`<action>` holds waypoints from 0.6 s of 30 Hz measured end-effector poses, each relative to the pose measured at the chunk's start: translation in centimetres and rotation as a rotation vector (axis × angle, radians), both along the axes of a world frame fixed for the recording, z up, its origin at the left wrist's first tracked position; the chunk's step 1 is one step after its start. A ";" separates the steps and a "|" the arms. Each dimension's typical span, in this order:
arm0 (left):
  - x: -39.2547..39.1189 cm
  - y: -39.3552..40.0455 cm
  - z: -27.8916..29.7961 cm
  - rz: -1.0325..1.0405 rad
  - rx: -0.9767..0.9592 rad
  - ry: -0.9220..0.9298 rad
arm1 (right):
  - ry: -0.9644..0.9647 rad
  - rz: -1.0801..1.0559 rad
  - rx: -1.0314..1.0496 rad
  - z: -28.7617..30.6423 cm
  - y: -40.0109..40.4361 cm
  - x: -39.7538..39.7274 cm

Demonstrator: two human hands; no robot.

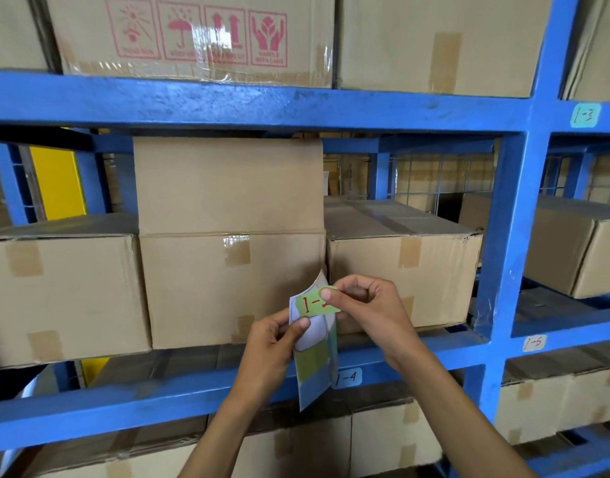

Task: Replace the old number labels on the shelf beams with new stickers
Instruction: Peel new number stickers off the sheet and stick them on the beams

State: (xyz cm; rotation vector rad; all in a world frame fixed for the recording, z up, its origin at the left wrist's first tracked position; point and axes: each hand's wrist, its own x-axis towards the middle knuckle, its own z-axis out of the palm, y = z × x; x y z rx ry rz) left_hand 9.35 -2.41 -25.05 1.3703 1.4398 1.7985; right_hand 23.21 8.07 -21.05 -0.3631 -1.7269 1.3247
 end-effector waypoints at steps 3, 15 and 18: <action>-0.1 -0.2 0.6 0.056 0.022 -0.007 | 0.011 0.017 0.004 1.3 0.3 0.2; -1.8 0.3 8.2 0.103 0.158 -0.139 | 0.203 0.051 0.050 9.8 1.2 0.4; -1.9 0.5 10.3 0.125 0.172 -0.090 | 0.263 0.004 0.142 12.6 1.3 0.0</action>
